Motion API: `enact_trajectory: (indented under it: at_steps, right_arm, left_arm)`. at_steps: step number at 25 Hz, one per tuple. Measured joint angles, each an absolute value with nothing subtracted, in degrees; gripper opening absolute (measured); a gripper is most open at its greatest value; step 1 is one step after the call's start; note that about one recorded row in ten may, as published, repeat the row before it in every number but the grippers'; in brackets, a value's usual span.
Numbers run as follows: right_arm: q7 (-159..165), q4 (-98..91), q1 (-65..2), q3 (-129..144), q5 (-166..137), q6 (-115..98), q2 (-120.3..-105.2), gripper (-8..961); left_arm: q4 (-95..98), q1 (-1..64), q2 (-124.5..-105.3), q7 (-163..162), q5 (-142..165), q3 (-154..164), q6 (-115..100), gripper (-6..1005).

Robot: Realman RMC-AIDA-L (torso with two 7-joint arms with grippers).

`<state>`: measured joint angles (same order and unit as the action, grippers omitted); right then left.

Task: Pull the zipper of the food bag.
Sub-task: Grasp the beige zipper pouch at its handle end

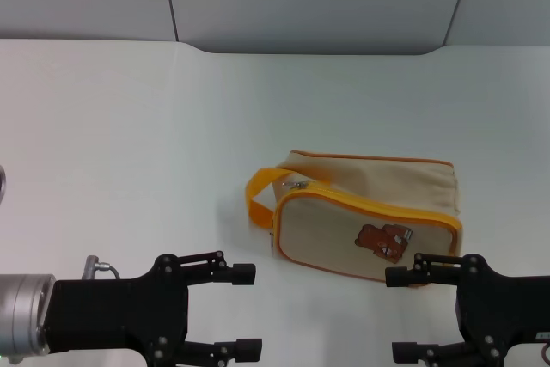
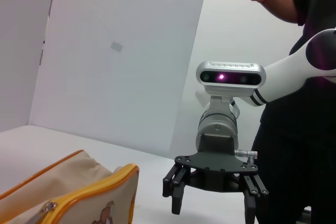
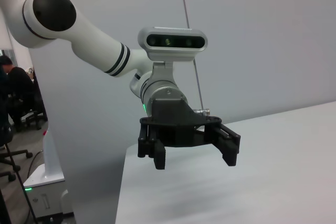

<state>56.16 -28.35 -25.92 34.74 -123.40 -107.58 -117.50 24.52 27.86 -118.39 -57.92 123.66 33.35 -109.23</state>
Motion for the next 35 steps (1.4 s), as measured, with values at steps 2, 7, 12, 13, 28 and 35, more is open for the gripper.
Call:
enact_trajectory:
  at_steps: [2, 7, 12, 13, 28, 35]
  right_arm:
    - [56.16, -28.3, -25.93, 34.69, -123.38, -107.57, -117.5, 803]
    - [56.16, -28.22, -25.93, 34.65, -123.2, -107.35, -117.56, 801]
    - [56.16, -28.21, -26.03, 34.63, -123.14, -107.18, -117.58, 800]
    - [56.16, -28.21, -26.08, 34.62, -123.13, -107.16, -117.59, 799]
    - [56.16, -28.27, -24.94, 34.36, -123.13, -105.6, -117.6, 795]
    - [56.16, -28.22, -24.78, 34.28, -123.13, -105.42, -117.48, 793]
  left_arm:
    - [24.47, 27.87, -118.39, -57.92, 123.66, 33.38, -109.23, 786]
    - [24.26, 27.86, -118.39, -57.92, 123.66, 33.39, -108.96, 782]
    - [24.06, 27.83, -118.42, -57.92, 123.76, 33.18, -108.78, 777]
    - [24.07, 27.67, -118.47, -57.92, 123.75, 33.11, -108.24, 777]
    - [17.77, 30.36, -118.83, -49.66, 122.46, 22.95, -87.91, 764]
    - [10.49, 34.92, -119.1, -45.22, 122.23, 22.84, -80.39, 758]
